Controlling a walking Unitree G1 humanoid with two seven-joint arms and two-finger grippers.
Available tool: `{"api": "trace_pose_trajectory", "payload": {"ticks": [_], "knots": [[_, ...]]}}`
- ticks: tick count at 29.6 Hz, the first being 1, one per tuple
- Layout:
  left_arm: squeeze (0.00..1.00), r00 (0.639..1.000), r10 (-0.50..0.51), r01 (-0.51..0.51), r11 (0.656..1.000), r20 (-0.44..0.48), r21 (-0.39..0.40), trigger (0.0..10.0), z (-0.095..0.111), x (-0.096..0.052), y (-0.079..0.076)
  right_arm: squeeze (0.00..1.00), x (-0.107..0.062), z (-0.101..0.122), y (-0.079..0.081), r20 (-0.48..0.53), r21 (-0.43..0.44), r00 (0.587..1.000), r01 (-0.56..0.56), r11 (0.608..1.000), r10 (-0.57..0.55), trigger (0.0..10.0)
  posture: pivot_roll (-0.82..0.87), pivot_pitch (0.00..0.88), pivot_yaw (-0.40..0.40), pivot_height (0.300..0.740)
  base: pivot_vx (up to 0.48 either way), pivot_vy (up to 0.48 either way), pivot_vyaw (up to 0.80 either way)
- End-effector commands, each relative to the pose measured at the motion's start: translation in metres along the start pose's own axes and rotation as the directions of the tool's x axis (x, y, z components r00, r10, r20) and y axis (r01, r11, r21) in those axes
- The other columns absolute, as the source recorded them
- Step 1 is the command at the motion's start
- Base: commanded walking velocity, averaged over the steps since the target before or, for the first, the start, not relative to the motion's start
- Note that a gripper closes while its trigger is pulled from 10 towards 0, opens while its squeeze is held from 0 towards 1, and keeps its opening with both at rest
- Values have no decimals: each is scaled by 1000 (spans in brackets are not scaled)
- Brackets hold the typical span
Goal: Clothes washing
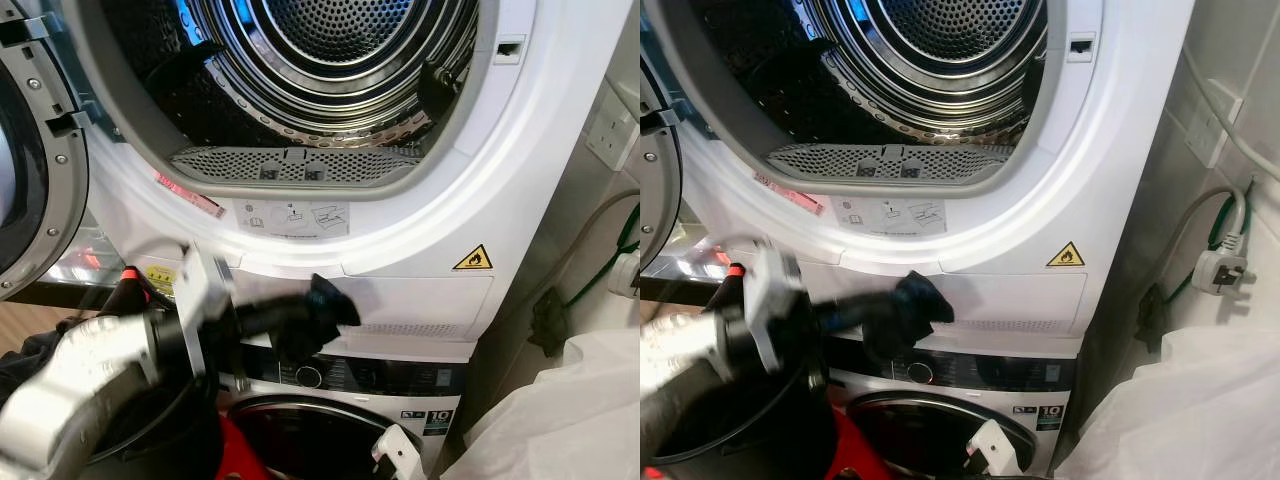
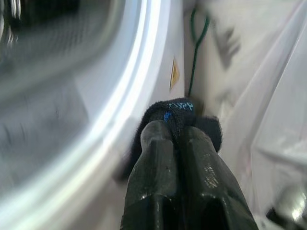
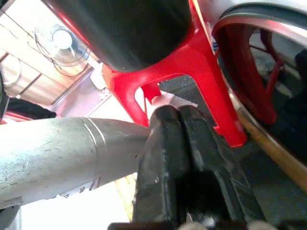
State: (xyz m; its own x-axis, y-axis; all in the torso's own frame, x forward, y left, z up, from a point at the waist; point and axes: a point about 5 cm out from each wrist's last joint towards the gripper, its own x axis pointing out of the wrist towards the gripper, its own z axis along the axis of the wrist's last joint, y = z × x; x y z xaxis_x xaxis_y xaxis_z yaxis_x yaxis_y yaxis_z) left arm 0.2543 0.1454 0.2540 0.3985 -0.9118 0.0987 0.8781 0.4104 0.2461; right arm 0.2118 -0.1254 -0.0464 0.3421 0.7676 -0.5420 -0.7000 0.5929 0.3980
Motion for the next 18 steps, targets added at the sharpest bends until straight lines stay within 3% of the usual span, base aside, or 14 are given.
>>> {"api": "trace_pose_trajectory", "payload": {"ticks": [1,2,3,6,9,10,13,18], "knots": [[0,992,32,-50,988,124,143,0,37,4,26,0,4,-13,3,-41,50,997,62,997,-60,10000,89,0,105,740,0,0,0],[0,982,50,-87,975,184,204,0,54,8,37,0,5,-18,4,-57,68,995,91,994,-87,10000,90,0,104,740,0,0,0],[0,982,50,-87,975,184,204,0,54,8,37,0,5,-18,4,-57,68,995,91,994,-87,10000,90,0,104,740,0,0,0],[0,953,8,-110,941,304,319,0,92,27,66,0,6,-30,7,-86,120,983,172,978,-163,10000,90,0,105,740,0,0,0],[0,948,-1,-113,935,320,338,0,98,33,73,0,6,-33,7,-89,132,980,188,973,-177,10000,88,0,105,740,0,0,0],[0,939,24,-147,930,343,337,0,101,44,88,0,5,-35,7,-89,149,975,214,965,-202,10000,68,0,113,740,0,0,0],[0,934,57,-176,933,354,314,0,102,67,110,0,4,-41,6,-94,178,962,271,946,-258,10000,39,0,124,740,0,0,0],[0,944,38,-140,946,328,294,0,101,86,121,0,0,-52,8,-96,199,944,330,923,-317,10000,-30,0,145,740,0,0,0]]}}
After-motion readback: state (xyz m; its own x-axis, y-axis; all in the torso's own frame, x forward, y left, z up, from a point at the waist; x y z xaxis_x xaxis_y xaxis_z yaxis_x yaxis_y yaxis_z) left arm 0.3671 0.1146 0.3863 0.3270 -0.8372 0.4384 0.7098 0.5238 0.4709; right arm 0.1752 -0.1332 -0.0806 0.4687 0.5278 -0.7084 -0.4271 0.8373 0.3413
